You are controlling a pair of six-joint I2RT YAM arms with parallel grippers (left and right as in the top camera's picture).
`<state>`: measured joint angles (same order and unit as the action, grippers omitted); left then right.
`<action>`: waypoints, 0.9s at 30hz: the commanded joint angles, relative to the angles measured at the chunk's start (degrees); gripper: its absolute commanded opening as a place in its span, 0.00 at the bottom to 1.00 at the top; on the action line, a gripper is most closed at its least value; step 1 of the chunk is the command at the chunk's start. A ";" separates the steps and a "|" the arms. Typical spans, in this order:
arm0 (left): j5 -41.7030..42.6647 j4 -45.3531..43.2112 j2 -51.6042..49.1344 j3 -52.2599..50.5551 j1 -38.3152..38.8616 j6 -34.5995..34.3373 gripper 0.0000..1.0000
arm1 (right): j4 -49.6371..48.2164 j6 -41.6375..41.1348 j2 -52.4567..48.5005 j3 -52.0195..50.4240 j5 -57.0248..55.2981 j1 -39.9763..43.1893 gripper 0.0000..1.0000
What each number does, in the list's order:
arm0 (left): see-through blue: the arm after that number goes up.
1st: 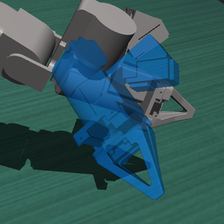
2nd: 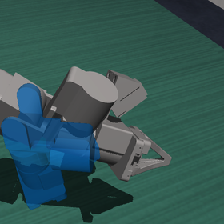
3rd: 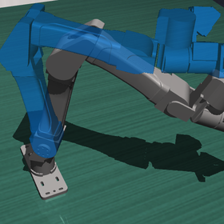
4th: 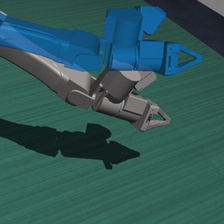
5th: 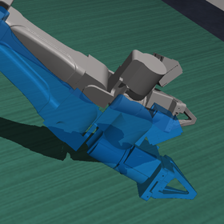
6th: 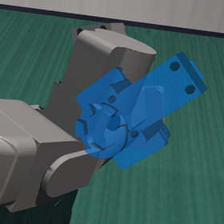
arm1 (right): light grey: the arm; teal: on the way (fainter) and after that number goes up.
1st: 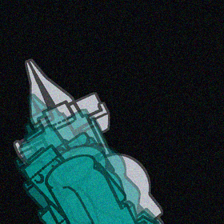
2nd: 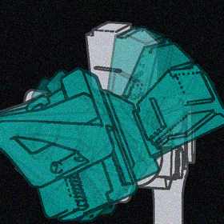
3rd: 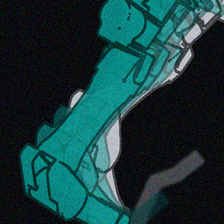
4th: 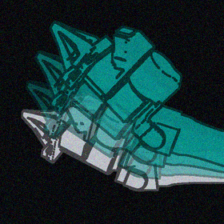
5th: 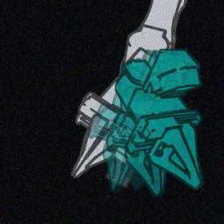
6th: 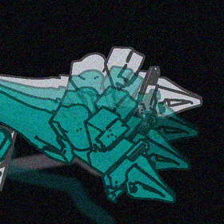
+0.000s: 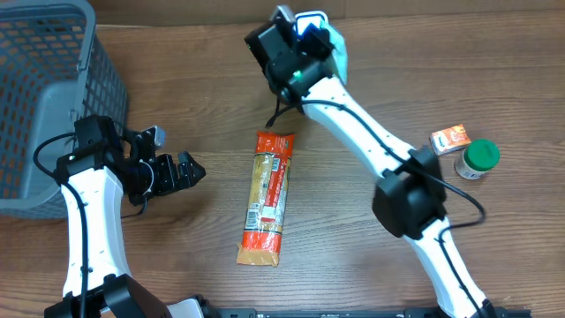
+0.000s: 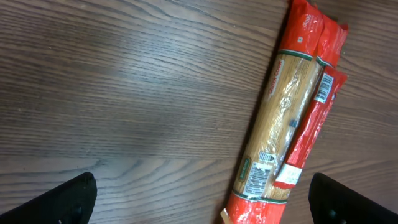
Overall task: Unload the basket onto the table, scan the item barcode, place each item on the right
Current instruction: 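Move the teal bag right and lower it near the jar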
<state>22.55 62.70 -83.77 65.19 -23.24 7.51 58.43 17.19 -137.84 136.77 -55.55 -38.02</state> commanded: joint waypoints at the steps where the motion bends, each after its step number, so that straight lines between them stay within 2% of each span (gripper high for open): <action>1: 0.85 0.00 -0.24 0.04 0.39 0.87 1.00 | 9.75 -21.90 5.25 0.66 14.99 0.66 0.04; 6: 0.83 0.00 -0.24 0.04 0.39 0.87 1.00 | 28.02 -24.48 5.70 -0.13 41.13 4.26 0.04; 8: 0.83 0.00 -0.24 0.04 0.39 0.87 1.00 | 32.59 -24.50 5.70 -2.01 45.88 5.66 0.04; 11: 0.83 0.00 -0.24 0.04 0.39 0.87 0.99 | 36.37 -24.48 5.70 -6.12 46.69 7.45 0.04; 20: 0.83 0.00 -0.24 0.04 0.39 0.87 1.00 | 35.69 -24.74 5.70 -20.13 42.51 11.56 0.04; 23: 0.83 0.00 -0.24 0.04 0.39 0.87 0.99 | 34.40 -26.67 5.70 -22.69 40.76 12.68 0.20; 26: 0.83 0.00 -0.24 0.04 0.39 0.87 1.00 | 33.05 -28.79 5.70 -23.23 40.59 13.38 0.67; 27: 0.85 0.00 -0.24 0.04 0.39 0.87 1.00 | 32.41 -29.46 5.70 -23.23 40.59 13.44 0.69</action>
<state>22.55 62.72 -83.77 65.19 -23.24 7.51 91.70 -9.30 -133.36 113.65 -13.82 -25.12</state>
